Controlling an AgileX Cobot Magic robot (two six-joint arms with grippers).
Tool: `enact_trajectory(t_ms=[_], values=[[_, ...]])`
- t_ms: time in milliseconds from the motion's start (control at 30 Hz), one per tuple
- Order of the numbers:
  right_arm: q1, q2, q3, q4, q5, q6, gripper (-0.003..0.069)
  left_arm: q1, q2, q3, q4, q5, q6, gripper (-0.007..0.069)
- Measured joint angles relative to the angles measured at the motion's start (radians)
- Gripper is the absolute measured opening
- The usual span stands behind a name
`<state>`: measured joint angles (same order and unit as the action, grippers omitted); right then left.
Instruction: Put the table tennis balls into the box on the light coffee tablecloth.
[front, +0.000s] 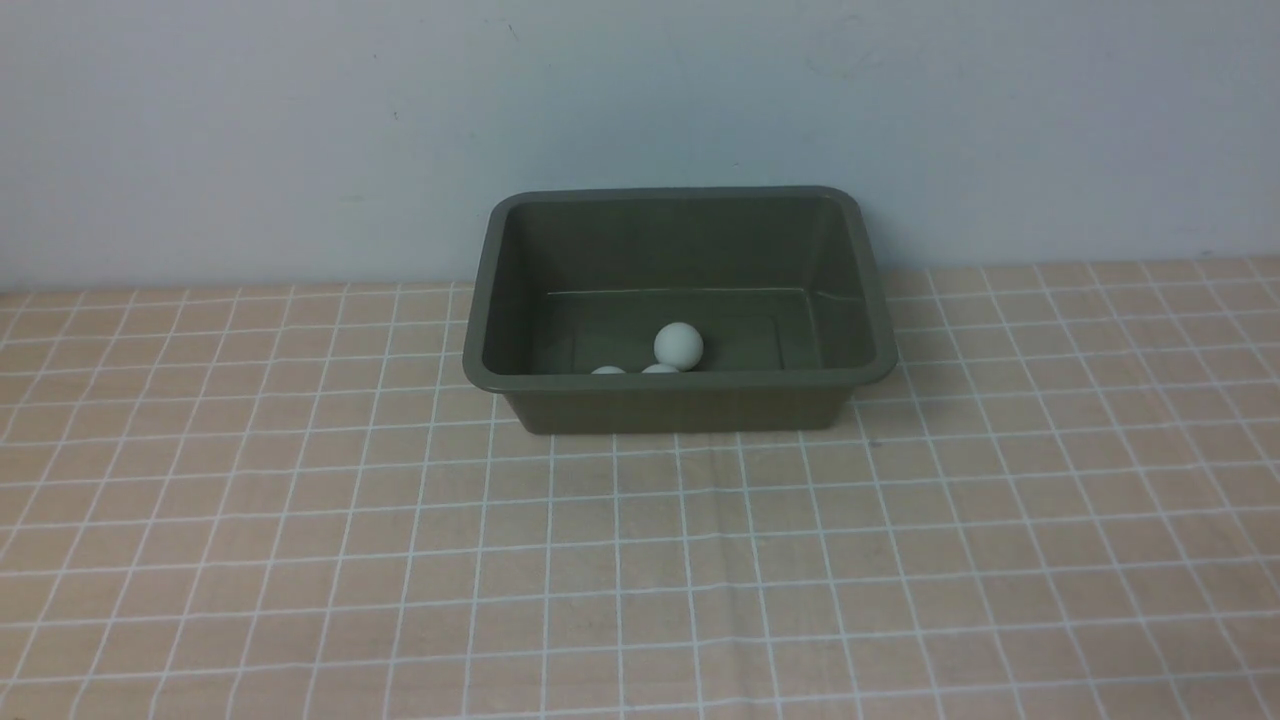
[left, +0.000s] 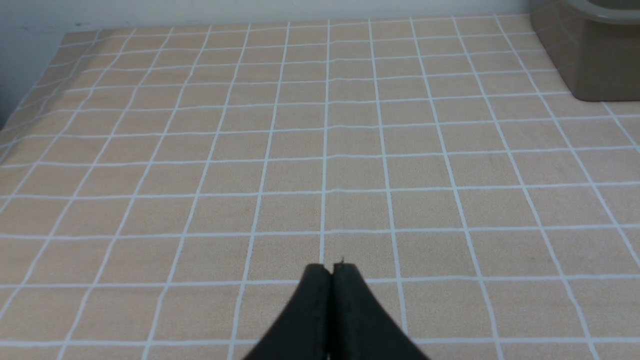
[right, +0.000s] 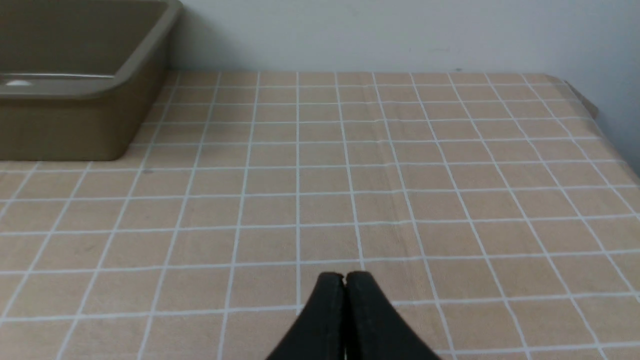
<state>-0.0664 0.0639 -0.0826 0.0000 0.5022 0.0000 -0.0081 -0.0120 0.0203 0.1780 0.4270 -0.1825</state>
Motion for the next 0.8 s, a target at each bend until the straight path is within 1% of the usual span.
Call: enact_trajectory(t_ms=[233, 800], values=[[-0.019, -0.074, 0.081, 0.0, -0.03, 0.0, -0.0016, 0.0, 0.0, 0.0, 0.0, 0.0, 0.0, -0.0069], [-0.019, -0.074, 0.084, 0.0, -0.03, 0.0, -0.0016, 0.0, 0.0, 0.0, 0.0, 0.0, 0.0, -0.0069]])
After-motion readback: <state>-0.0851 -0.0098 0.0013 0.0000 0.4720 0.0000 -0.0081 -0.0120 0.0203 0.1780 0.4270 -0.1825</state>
